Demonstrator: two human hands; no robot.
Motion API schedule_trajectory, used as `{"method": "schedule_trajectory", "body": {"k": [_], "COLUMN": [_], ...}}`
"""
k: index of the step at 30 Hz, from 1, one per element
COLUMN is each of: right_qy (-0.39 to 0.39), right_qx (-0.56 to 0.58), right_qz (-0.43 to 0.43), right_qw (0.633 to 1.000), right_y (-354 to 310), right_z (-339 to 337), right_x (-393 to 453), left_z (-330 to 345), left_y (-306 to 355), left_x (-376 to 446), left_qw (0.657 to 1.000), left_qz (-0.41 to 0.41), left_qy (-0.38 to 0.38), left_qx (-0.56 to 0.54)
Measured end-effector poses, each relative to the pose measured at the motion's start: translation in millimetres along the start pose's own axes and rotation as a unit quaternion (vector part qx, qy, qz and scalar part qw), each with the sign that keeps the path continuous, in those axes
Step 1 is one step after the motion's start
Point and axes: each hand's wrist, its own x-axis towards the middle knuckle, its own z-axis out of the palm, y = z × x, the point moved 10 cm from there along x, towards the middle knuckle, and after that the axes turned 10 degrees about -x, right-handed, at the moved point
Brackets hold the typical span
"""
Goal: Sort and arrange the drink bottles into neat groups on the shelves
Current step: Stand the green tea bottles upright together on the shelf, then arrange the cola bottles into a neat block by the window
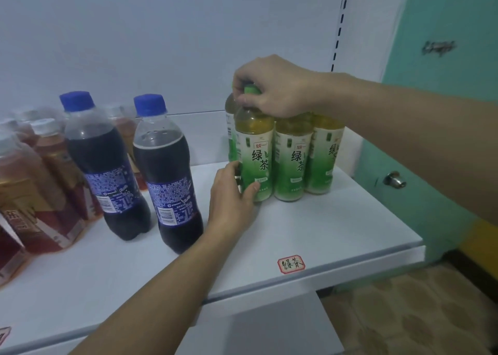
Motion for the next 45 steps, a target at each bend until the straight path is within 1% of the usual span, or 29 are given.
{"method": "schedule_trajectory", "body": {"k": [3, 8, 10, 12, 13, 15, 17, 18, 19, 20, 22, 24, 25, 26, 28, 29, 30, 31, 32, 33, 34, 37, 40, 42, 44, 45], "right_qy": [0.006, 0.052, 0.071, 0.099, 0.132, 0.246, 0.375, 0.416, 0.437, 0.440, 0.411, 0.352, 0.308, 0.252, 0.127, 0.075, 0.043, 0.028, 0.027, 0.030, 0.033, 0.057, 0.132, 0.165, 0.173, 0.180], "right_qx": [-0.022, 0.000, -0.015, -0.039, -0.036, 0.005, 0.071, 0.109, 0.151, 0.199, 0.304, 0.397, 0.433, 0.461, 0.490, 0.480, 0.450, 0.411, 0.381, 0.372, 0.378, 0.430, 0.479, 0.483, 0.492, 0.496], "right_qz": [-0.006, 0.005, -0.002, 0.013, 0.023, 0.034, 0.061, 0.088, 0.120, 0.149, 0.195, 0.238, 0.254, 0.259, 0.244, 0.229, 0.210, 0.192, 0.180, 0.178, 0.184, 0.213, 0.220, 0.221, 0.231, 0.237], "right_qw": [1.000, 0.999, 0.997, 0.994, 0.990, 0.969, 0.922, 0.899, 0.878, 0.863, 0.837, 0.813, 0.808, 0.810, 0.827, 0.843, 0.867, 0.891, 0.906, 0.911, 0.907, 0.876, 0.840, 0.831, 0.822, 0.815], "right_y": [2.8, 6.9, 2.7, 1.1, -0.3, -5.9, -10.7, -11.2, -10.5, -9.5, -8.0, -7.7, -9.6, -15.1, -36.5, -49.2, -60.5, -69.9, -76.9, -80.2, -83.5, -91.8, -105.7, -114.6, -122.1, -124.2], "right_z": [5.2, 2.9, 4.5, 5.6, 3.9, -6.1, -12.5, -8.6, -0.9, 10.4, 39.5, 73.0, 90.9, 109.9, 144.4, 157.4, 165.0, 167.7, 167.6, 166.8, 166.0, 162.9, 147.1, 137.6, 135.8, 134.4], "right_x": [-3.1, -12.0, -15.6, -22.5, -29.4, -53.6, -89.1, -105.8, -119.9, -130.7, -144.1, -149.7, -148.6, -145.2, -138.1, -136.6, -136.3, -136.7, -137.1, -138.8, -139.8, -139.4, -131.7, -122.2, -112.3, -108.6], "left_z": [2.8, 6.1, 5.9, 5.6, 5.6, 6.7, 6.5, 6.0, 5.8, 5.2, 0.8, -6.5, -10.2, -15.2, -29.6, -37.5, -45.4, -54.3, -64.5, -74.6, -88.2, -133.9, -176.0, -201.0, -219.6, -223.7], "left_y": [-3.9, -8.7, -9.5, -10.1, -10.4, -11.6, -14.8, -17.3, -20.0, -22.6, -21.6, -12.5, -5.2, 1.6, 10.1, 12.0, 13.0, 13.0, 11.9, 10.3, 8.0, -2.3, -3.4, 4.4, 12.1, 13.7], "left_x": [0.2, 1.2, 1.1, 0.8, 0.4, 0.4, 1.3, 1.6, 0.6, -3.0, -17.7, -41.9, -54.3, -65.5, -83.2, -90.1, -96.8, -103.2, -109.4, -114.2, -118.8, -126.9, -129.5, -123.3, -114.2, -109.8], "left_qw": [1.000, 0.999, 0.999, 0.999, 0.999, 0.999, 0.999, 0.998, 0.997, 0.994, 0.985, 0.979, 0.976, 0.974, 0.972, 0.970, 0.968, 0.967, 0.967, 0.967, 0.968, 0.972, 0.970, 0.962, 0.959, 0.960], "left_qz": [-0.006, -0.002, 0.001, 0.003, 0.003, -0.001, -0.017, -0.031, -0.048, -0.064, -0.069, -0.035, -0.005, 0.020, 0.045, 0.050, 0.052, 0.052, 0.050, 0.046, 0.039, 0.021, 0.017, 0.032, 0.045, 0.052], "left_qy": [-0.009, -0.034, -0.041, -0.042, -0.042, -0.043, -0.039, -0.037, -0.040, -0.044, -0.055, -0.057, -0.063, -0.070, -0.086, -0.099, -0.112, -0.120, -0.123, -0.117, -0.099, 0.004, 0.127, 0.196, 0.237, 0.244], "left_qx": [0.000, 0.016, 0.014, 0.012, 0.013, 0.017, 0.025, 0.035, 0.054, 0.080, 0.149, 0.194, 0.207, 0.213, 0.216, 0.217, 0.217, 0.216, 0.217, 0.220, 0.226, 0.235, 0.208, 0.185, 0.148, 0.126]}}
